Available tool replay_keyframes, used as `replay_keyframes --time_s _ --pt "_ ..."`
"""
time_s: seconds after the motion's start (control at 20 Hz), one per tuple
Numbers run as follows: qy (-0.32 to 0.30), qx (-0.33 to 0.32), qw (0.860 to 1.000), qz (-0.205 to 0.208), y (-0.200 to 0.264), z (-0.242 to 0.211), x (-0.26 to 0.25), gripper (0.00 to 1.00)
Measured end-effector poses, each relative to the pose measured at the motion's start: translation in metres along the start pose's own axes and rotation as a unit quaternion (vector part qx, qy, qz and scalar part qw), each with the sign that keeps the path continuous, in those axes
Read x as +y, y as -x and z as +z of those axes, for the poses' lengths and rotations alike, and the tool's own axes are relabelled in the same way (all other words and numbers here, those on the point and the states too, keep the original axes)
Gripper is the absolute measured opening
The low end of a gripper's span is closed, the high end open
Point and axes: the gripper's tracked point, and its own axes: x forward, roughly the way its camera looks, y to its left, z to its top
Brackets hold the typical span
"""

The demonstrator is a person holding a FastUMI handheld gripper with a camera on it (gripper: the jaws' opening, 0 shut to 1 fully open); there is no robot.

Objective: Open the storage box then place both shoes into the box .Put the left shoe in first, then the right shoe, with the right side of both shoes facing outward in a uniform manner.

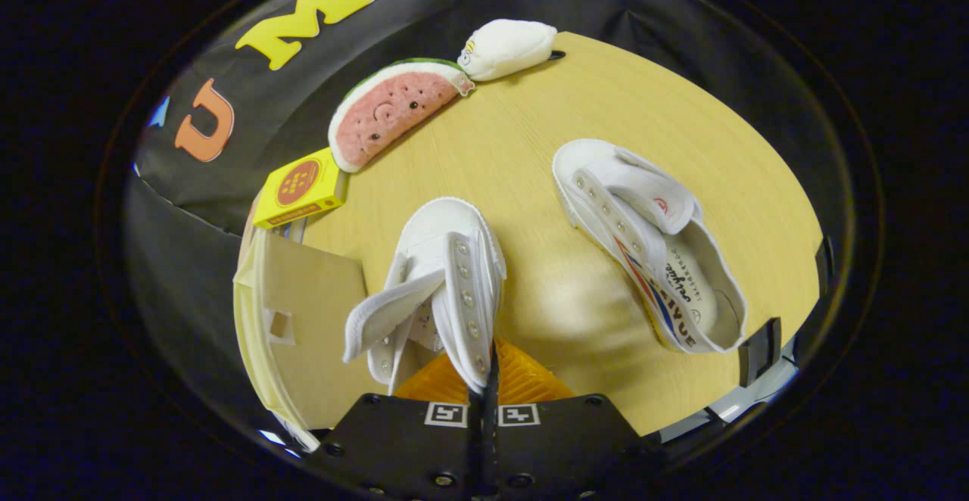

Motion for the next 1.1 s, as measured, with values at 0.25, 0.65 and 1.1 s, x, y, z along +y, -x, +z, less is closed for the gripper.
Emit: replay_keyframes --time_s 0.25,0.65,1.1 --pt "0.01 -0.042 0.999 0.011 0.068 0.014 0.061 0.0" --pt "0.061 -0.08 0.993 0.056 0.099 0.002 0.211 0.0" --pt "0.099 -0.049 0.993 0.049 0.009 -0.071 0.29 0.0"
